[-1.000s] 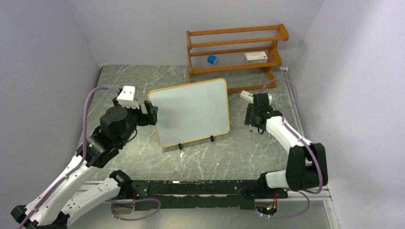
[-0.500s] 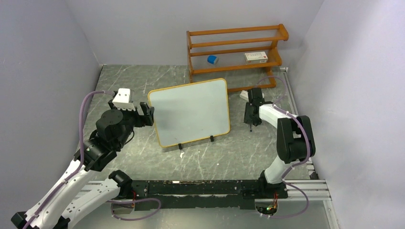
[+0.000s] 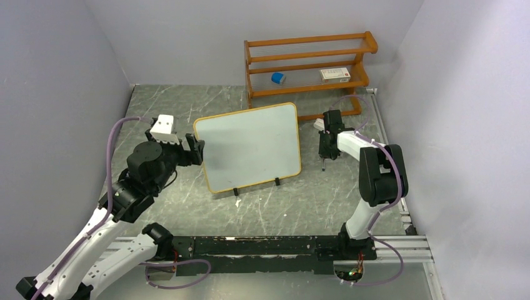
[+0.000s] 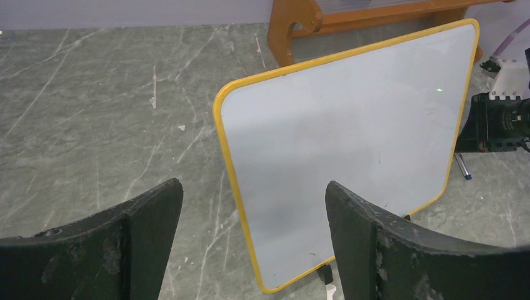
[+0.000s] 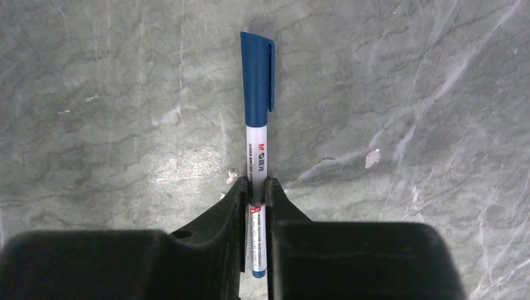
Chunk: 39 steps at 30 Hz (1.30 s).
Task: Write a sentence on the whiteboard
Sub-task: Pick up the whiteboard marker from the center of the board, then pass from the right arm to the left
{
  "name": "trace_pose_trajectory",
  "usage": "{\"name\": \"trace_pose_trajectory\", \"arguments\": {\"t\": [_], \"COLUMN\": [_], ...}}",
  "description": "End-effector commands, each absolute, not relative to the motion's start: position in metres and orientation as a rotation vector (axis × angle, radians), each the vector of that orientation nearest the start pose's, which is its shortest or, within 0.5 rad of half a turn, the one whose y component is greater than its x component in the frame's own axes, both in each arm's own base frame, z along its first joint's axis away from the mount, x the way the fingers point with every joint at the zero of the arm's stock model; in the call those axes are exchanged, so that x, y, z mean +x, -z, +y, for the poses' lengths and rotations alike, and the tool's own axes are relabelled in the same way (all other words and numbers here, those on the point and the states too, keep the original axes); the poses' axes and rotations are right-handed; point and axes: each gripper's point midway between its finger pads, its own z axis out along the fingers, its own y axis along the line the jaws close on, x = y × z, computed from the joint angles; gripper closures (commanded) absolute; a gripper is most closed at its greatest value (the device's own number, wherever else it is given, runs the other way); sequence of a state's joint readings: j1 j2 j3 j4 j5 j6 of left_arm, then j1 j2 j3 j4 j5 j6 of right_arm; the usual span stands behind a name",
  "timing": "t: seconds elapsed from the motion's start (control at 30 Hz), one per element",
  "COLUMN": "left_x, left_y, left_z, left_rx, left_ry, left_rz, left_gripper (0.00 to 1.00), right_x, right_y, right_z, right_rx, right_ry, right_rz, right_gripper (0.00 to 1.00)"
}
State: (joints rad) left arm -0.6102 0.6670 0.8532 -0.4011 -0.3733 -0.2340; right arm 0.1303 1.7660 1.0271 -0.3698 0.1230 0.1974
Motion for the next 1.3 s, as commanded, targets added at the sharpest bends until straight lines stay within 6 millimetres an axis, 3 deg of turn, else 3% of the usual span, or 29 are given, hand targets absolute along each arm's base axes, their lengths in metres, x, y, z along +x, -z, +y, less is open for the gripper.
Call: {"name": "trace_pose_trajectory", "arguments": {"t": [0.0, 0.3, 0.5, 0.7, 1.07, 1.27], "left_x": [0.255, 0.256, 0.255, 0.254, 0.249, 0.249], "left_y": [-0.292, -0.287, -0.295, -0.312, -0.315, -0.317], "left_z": [-0.118, -0.141, -0.162, -0.183, -0.222, -0.235], "left_rx": [0.108, 0.207, 0.267, 0.298, 0.331, 0.32], "left_ry": [0.313, 0.405, 0.505, 0.619, 0.85, 0.934], "left_rz": [1.757, 1.772, 1.766, 1.75, 1.792, 1.803], "left_gripper": [0.13, 0.12, 0.12, 0.13, 0.13, 0.14], "right_x": [0.34, 0.346, 0.343, 0.333, 0.306, 0.287], "right_y": [0.017, -0.027, -0.074, -0.127, -0.203, -0.228], "right_z": [0.024, 0.03, 0.036, 0.074, 0.124, 0.157], "right_rx": [0.107, 0.097, 0.103, -0.023, -0.256, -0.434], "right_ry": [0.117, 0.133, 0.101, 0.013, -0.117, -0.273], "right_rz": [2.785, 2.634, 2.498, 2.367, 2.198, 2.122], "right_gripper": [0.91, 1.0, 1.0, 1.0, 1.0, 1.0]}}
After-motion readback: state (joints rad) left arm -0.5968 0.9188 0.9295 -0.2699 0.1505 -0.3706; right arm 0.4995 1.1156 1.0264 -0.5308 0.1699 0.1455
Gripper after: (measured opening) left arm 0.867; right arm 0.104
